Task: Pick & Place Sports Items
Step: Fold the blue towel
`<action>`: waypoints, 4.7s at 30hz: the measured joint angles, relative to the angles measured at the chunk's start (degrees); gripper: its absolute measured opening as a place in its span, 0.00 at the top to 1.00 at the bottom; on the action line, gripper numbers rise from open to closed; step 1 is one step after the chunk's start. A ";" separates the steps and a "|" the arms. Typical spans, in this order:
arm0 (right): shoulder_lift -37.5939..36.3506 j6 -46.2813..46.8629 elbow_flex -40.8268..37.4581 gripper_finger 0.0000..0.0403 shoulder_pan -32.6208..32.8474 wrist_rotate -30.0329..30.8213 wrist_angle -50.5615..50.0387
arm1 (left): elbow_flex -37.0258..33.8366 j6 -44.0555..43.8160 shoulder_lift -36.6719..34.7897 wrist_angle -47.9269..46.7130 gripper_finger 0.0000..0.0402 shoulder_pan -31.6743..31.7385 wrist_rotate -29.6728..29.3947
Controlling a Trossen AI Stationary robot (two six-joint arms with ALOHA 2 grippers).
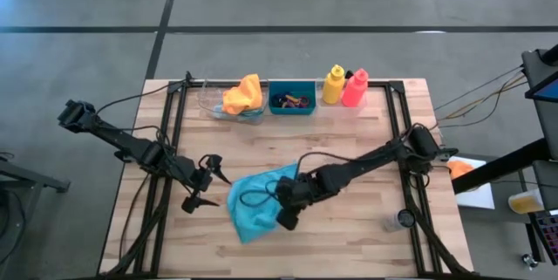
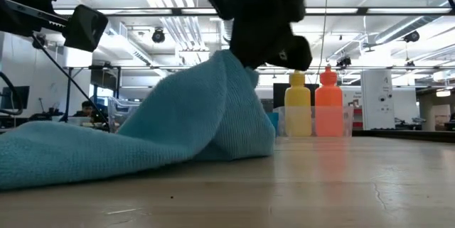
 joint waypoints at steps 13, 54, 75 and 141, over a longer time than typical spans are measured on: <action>0.00 4.98 0.00 0.98 -6.99 -2.19 -0.38 | -0.04 -0.19 0.00 -1.93 0.09 -0.02 1.06; 3.29 0.37 -0.68 0.98 -11.53 2.48 -10.15 | -0.04 -0.61 0.00 -1.89 0.09 0.00 3.35; 3.17 -1.29 3.50 0.49 -11.88 2.20 -13.31 | -1.77 -0.15 0.00 1.24 0.09 -0.02 4.91; -1.01 2.29 3.72 0.49 21.52 63.60 -15.37 | 36.79 -39.22 51.96 -4.90 0.09 -20.46 -11.55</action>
